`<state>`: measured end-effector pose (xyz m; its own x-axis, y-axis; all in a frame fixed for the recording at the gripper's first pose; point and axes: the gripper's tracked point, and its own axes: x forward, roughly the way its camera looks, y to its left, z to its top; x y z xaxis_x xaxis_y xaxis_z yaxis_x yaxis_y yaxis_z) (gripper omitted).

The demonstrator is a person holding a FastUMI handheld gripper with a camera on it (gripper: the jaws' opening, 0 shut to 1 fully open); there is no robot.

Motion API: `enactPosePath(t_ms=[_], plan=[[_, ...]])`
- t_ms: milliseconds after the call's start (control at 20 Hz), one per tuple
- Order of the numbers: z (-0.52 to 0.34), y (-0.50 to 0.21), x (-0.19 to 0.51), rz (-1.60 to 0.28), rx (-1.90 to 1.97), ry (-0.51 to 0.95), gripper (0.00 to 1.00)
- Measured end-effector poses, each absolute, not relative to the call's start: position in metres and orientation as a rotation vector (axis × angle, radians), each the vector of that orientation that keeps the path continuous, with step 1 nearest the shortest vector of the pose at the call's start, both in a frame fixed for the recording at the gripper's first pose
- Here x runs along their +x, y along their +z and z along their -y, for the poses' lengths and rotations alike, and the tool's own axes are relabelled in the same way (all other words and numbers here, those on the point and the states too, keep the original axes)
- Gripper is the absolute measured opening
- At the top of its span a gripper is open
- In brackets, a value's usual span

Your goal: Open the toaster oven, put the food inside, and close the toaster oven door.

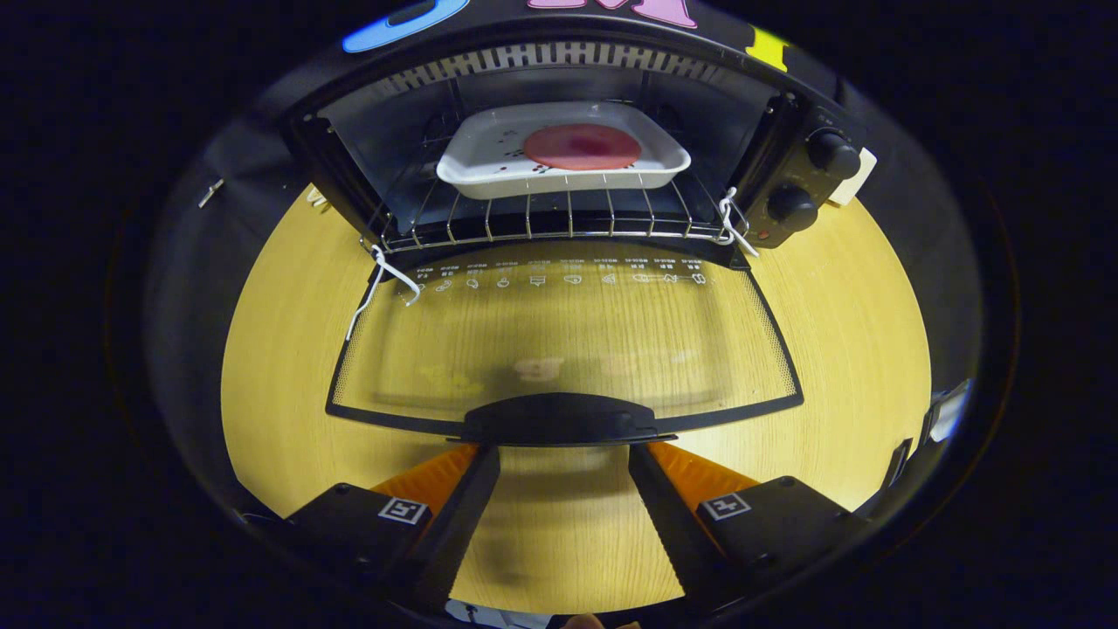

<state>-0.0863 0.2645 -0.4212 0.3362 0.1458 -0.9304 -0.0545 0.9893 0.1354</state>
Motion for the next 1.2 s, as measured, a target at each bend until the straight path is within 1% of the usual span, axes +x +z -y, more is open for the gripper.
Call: enactPosePath(t_ms=[400, 850, 1200], plan=[[-0.257, -0.375, -0.082, -1.056, 0.114, 0.174, 0.98], [-0.249, -0.298, -0.033, -0.804, 0.146, 0.189, 0.98], [-0.243, -0.284, -0.031, -0.711, 0.125, 0.193, 0.99]])
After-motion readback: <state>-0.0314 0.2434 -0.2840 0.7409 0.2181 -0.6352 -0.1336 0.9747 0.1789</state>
